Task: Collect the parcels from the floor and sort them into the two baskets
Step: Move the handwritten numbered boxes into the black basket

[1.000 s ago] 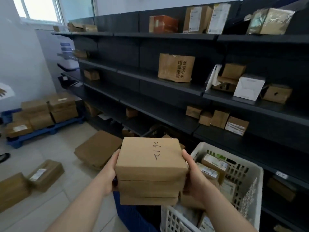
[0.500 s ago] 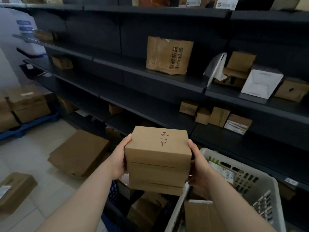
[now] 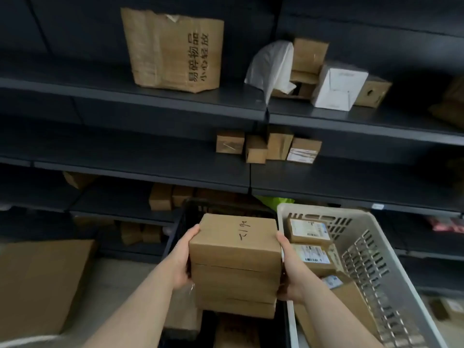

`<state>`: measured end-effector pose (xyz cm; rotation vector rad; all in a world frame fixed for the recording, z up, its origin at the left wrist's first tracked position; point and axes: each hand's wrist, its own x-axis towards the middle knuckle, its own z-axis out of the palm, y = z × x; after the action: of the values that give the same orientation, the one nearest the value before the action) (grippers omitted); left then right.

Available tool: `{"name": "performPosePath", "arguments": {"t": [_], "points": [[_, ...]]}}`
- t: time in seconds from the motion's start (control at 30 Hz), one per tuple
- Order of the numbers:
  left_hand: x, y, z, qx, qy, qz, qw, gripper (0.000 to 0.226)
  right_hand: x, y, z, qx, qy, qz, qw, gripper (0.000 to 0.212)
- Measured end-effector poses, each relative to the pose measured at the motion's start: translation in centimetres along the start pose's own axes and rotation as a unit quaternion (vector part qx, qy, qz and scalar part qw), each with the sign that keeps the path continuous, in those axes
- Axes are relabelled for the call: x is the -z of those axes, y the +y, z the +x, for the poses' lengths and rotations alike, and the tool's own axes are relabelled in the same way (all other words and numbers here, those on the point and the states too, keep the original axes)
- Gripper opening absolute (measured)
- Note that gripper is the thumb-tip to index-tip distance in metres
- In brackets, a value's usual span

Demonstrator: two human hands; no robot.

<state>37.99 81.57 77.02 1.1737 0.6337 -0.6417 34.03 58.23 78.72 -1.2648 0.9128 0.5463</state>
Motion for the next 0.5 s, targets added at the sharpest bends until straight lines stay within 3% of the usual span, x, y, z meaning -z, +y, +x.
{"name": "performPosePath", "arguments": {"t": [0.07,0.27,0.5], "points": [[0.0,-0.2,1.1,-0.005,-0.017,-0.001,1.0,0.05,-0.2,0.6,0.9,0.018,0.021,0.043,0.999,0.091],[-0.1,-0.7,3.6,-0.018,-0.061,0.025,0.998,0.05,-0.2,1.6,1.7,0.067,0.059,0.14,0.986,0.047],[-0.3,-1.3,3.8,-0.028,-0.082,0.104,0.991,0.051,0.9,2.3,2.4,0.075,0.094,0.15,0.981,0.039]]}}
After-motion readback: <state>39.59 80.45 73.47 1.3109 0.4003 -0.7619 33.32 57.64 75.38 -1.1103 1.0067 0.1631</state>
